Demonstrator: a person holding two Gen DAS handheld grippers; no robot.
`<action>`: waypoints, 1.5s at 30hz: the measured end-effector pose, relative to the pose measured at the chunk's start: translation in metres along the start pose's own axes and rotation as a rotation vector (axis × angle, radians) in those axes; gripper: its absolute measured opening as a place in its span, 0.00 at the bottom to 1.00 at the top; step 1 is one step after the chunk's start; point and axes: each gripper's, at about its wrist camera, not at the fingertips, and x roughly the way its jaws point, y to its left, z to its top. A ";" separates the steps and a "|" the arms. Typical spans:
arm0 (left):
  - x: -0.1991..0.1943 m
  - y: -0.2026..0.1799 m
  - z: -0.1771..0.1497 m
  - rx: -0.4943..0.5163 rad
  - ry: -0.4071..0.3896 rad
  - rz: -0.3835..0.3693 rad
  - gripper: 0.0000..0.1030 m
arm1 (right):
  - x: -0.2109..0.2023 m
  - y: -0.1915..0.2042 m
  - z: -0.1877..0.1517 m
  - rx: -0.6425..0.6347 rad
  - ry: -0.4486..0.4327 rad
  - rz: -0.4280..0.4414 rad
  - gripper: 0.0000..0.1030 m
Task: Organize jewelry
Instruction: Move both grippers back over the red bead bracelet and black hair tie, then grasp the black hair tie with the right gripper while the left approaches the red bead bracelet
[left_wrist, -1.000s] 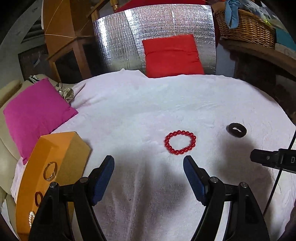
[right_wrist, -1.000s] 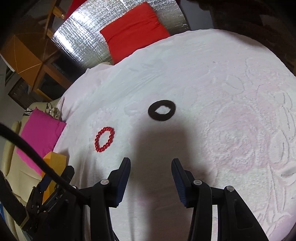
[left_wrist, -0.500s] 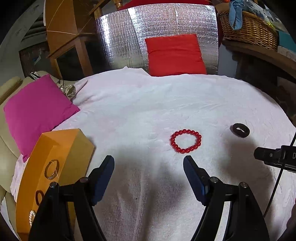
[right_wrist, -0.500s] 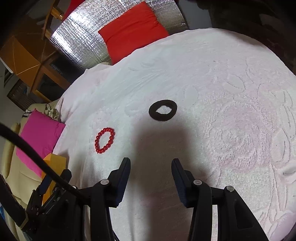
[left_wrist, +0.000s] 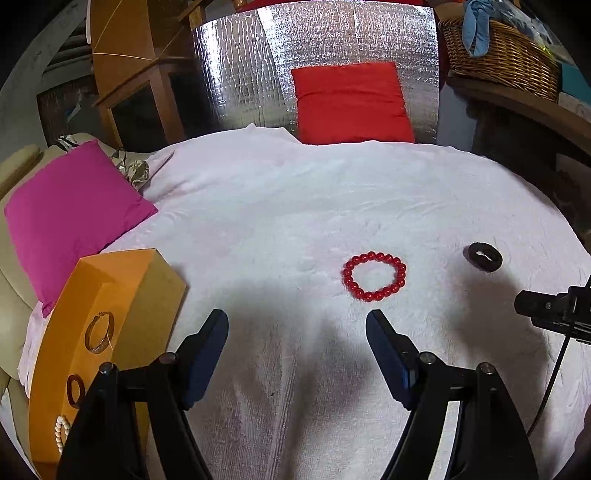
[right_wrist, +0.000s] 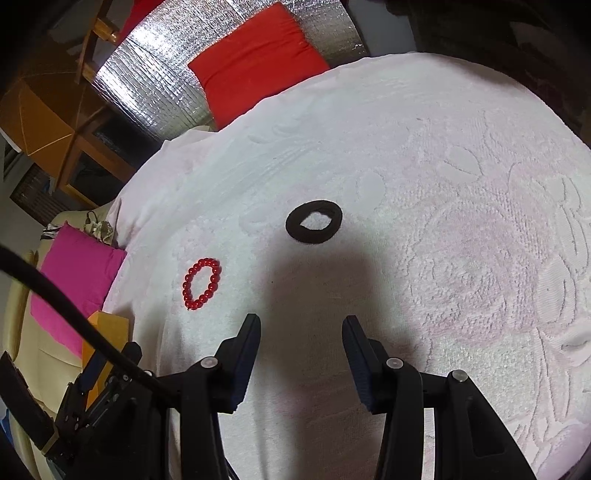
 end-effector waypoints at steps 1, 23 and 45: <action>0.000 0.001 0.000 0.000 0.000 0.001 0.75 | 0.000 0.000 0.000 0.002 -0.001 -0.001 0.49; 0.042 0.011 0.002 -0.001 0.115 -0.052 0.75 | 0.016 -0.028 0.039 0.030 -0.045 -0.031 0.48; 0.088 0.005 0.020 -0.120 0.133 -0.269 0.75 | 0.059 -0.013 0.063 -0.038 -0.117 -0.168 0.26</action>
